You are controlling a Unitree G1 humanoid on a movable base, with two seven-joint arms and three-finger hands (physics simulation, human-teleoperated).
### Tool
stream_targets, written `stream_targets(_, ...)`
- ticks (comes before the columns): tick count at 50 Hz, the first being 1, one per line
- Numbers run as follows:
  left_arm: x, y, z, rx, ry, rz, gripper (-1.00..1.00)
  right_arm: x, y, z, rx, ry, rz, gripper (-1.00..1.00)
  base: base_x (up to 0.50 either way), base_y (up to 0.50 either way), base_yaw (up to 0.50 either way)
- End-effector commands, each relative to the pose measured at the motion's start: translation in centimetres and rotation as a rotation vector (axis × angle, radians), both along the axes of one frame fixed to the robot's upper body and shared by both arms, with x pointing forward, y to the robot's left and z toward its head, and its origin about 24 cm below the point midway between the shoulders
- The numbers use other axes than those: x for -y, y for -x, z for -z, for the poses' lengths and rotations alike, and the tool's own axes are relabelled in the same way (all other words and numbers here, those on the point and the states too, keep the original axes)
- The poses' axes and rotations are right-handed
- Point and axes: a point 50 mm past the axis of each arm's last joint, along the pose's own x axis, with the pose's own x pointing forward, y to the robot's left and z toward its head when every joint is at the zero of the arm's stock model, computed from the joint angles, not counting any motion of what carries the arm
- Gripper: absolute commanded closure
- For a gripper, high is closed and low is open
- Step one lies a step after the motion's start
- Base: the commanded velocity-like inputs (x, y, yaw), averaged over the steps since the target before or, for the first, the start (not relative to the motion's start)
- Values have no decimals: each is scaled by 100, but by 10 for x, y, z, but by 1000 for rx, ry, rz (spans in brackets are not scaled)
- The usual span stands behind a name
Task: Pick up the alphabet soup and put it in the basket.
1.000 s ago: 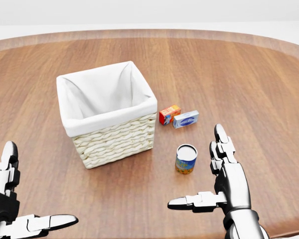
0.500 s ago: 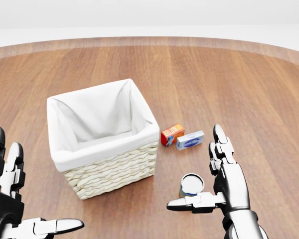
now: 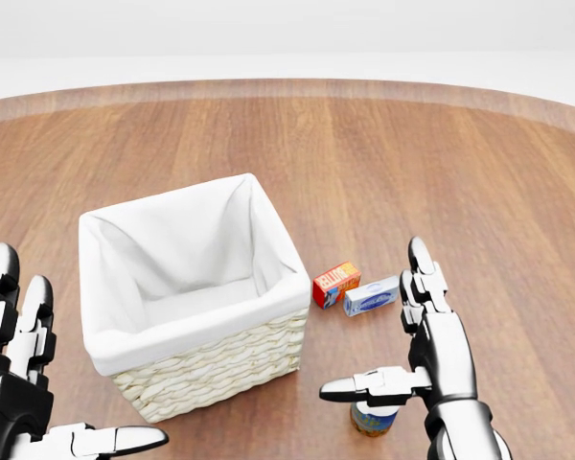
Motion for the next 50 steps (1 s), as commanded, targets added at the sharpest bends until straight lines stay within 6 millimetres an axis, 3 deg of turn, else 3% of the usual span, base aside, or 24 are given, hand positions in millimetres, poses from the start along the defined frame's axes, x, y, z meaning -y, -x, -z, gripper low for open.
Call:
stream_targets(1,4,0,2,-10,-4,13,-100,4,-6,12,-20,28,27,-100,0,0,0)
stream_targets(26,3,-2,2,-13,-3,12,-100,7,-11,62,-257,96,57,-100,0,0,0)
stream_targets(43,3,-1,1,-11,-4,14,-100,10,-17,73,-317,121,74,-100,0,0,0)
stream_targets(49,5,-1,1,-14,-6,18,-100,14,-23,90,-432,134,91,-100,0,0,0)
stream_targets(50,6,-3,4,-24,-8,28,-100,11,-12,104,-496,141,77,-100,0,0,0)
